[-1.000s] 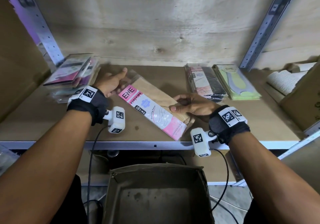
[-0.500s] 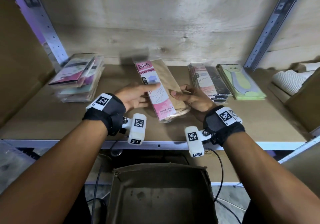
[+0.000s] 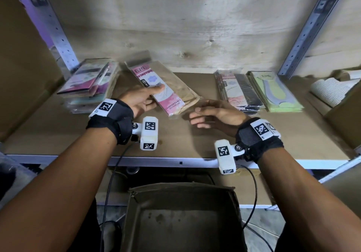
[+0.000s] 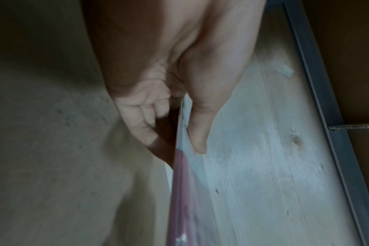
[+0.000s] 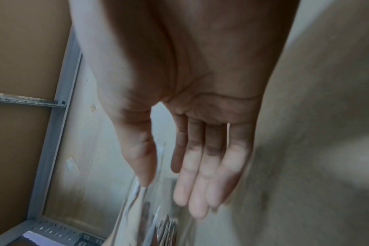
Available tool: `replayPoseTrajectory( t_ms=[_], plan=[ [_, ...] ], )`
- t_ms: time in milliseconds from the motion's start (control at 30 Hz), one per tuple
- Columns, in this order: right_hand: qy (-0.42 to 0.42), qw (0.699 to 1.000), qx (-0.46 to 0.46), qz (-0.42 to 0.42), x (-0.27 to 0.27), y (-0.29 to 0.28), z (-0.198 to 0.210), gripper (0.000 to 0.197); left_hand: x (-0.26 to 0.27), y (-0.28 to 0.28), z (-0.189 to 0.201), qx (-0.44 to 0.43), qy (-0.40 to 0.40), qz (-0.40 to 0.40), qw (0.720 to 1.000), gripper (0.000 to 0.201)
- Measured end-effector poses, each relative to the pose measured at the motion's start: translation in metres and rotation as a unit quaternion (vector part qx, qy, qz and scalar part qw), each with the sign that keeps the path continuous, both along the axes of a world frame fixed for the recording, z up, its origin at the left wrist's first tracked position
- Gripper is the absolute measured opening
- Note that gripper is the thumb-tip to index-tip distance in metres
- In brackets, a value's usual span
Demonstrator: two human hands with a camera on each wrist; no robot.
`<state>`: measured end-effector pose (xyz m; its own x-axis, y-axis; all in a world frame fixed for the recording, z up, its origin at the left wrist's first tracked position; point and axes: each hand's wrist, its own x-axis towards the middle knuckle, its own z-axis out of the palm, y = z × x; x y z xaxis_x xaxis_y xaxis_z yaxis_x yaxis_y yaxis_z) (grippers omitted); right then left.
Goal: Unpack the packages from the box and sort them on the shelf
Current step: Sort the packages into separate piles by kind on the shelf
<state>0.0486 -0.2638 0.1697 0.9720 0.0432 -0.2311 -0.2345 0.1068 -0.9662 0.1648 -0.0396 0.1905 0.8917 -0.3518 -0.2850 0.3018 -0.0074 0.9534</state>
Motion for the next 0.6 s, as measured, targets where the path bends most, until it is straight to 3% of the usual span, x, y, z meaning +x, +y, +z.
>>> replayPoseTrajectory(
  t_ms=[267, 433, 600],
  plan=[
    [-0.022, 0.999, 0.005, -0.023, -0.0006, 0.0032, -0.0009, 0.004, 0.0008, 0.0026, -0.0006, 0.013, 0.016, -0.038, 0.999, 0.020],
    [-0.012, 0.997, 0.080, -0.007, 0.0006, 0.0049, 0.0001, 0.008, 0.0023, 0.0030, -0.0044, 0.036, -0.018, -0.046, 0.998, 0.014],
    [0.051, 0.982, 0.180, -0.031, 0.0035, 0.0006, 0.0031, 0.025, -0.0004, 0.0017, -0.0058, 0.057, -0.046, -0.065, 0.995, 0.016]
  ],
)
